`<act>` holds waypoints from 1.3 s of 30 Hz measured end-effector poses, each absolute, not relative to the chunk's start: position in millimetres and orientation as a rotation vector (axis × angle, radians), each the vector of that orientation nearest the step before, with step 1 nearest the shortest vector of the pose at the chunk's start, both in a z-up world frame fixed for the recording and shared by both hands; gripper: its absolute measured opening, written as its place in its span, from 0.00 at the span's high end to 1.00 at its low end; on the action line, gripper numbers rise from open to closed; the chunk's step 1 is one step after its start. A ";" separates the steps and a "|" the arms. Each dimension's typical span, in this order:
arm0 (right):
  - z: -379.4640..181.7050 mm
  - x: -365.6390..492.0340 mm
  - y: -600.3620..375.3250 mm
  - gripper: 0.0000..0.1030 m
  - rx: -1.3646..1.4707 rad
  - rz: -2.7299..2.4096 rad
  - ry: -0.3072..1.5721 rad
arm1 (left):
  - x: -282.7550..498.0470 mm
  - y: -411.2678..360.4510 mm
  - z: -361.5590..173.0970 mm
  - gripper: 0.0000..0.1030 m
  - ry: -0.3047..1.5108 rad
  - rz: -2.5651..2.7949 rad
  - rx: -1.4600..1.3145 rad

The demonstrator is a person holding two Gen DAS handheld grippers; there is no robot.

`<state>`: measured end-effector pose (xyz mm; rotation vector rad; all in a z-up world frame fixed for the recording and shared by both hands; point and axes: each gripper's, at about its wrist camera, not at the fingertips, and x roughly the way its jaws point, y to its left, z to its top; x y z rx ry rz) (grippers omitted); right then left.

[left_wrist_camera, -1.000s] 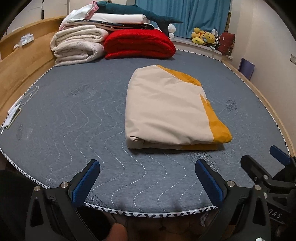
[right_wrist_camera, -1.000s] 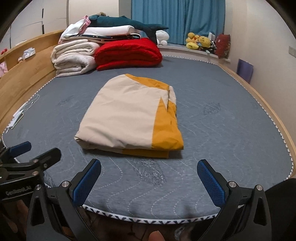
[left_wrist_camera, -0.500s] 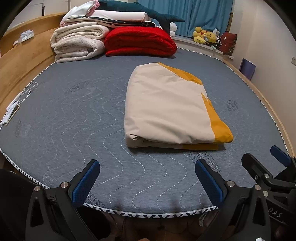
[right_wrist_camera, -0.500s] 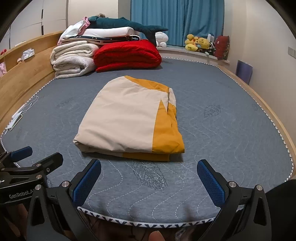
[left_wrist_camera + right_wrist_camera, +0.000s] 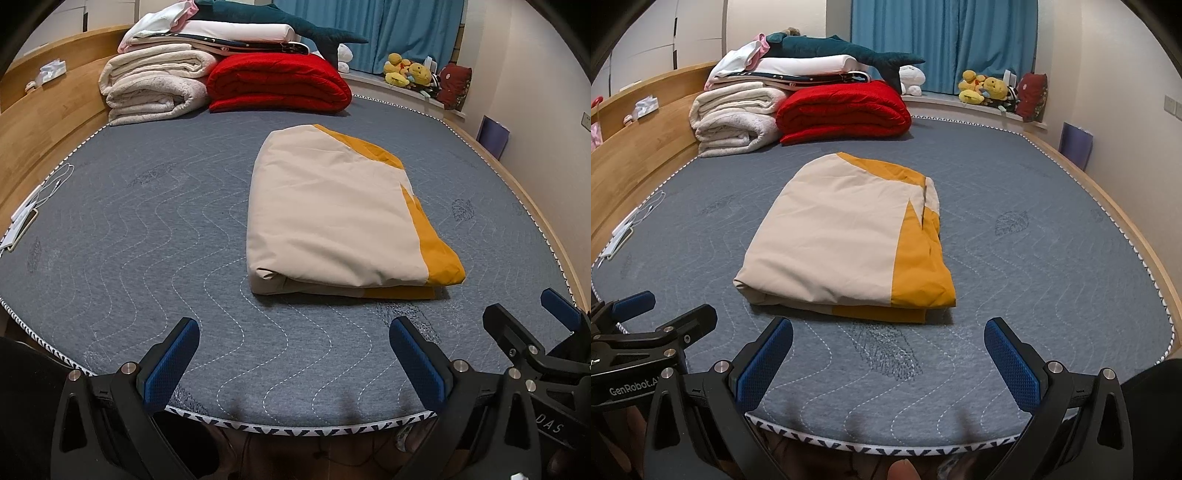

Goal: Fold large clothes

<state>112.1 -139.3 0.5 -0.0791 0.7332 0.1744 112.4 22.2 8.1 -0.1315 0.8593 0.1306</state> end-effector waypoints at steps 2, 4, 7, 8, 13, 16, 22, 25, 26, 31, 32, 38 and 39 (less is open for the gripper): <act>0.4 111.9 -139.1 0.00 -0.079 0.174 0.733 | 112.7 22.2 7.8 0.01 0.860 0.130 -0.132; 0.8 112.2 -139.6 0.00 -0.080 0.174 0.732 | 112.7 21.8 7.7 0.01 0.861 0.130 -0.130; 1.1 113.0 -140.6 0.00 -0.078 0.177 0.733 | 113.8 22.7 6.7 0.01 0.865 0.128 -0.126; 1.4 112.7 -140.2 0.00 -0.080 0.176 0.731 | 114.1 23.0 6.6 0.01 0.866 0.127 -0.126; 2.2 114.0 -142.1 0.00 -0.080 0.177 0.730 | 115.4 24.5 6.2 0.01 0.865 0.125 -0.124; 2.3 113.8 -141.9 0.00 -0.085 0.175 0.727 | 115.8 24.6 6.1 0.01 0.867 0.124 -0.126; 2.0 114.2 -142.4 0.00 -0.082 0.176 0.730 | 117.0 25.5 5.6 0.01 0.869 0.123 -0.128; 1.9 114.5 -142.7 0.00 -0.082 0.176 0.730 | 117.6 25.9 5.2 0.01 0.871 0.123 -0.128; 1.7 114.1 -142.2 0.00 -0.082 0.177 0.730 | 117.8 26.1 5.0 0.01 0.872 0.122 -0.129; 1.7 114.3 -142.7 0.00 -0.083 0.176 0.731 | 119.5 26.6 2.8 0.01 0.875 0.122 -0.133; 1.6 114.4 -142.8 0.00 -0.083 0.177 0.731 | 119.5 26.6 2.7 0.01 0.875 0.122 -0.133; 1.8 114.4 -143.0 0.00 -0.083 0.176 0.732 | 119.2 26.5 2.9 0.01 0.875 0.123 -0.134; 1.8 114.3 -142.9 0.00 -0.082 0.177 0.732 | 119.2 26.8 2.7 0.01 0.875 0.123 -0.136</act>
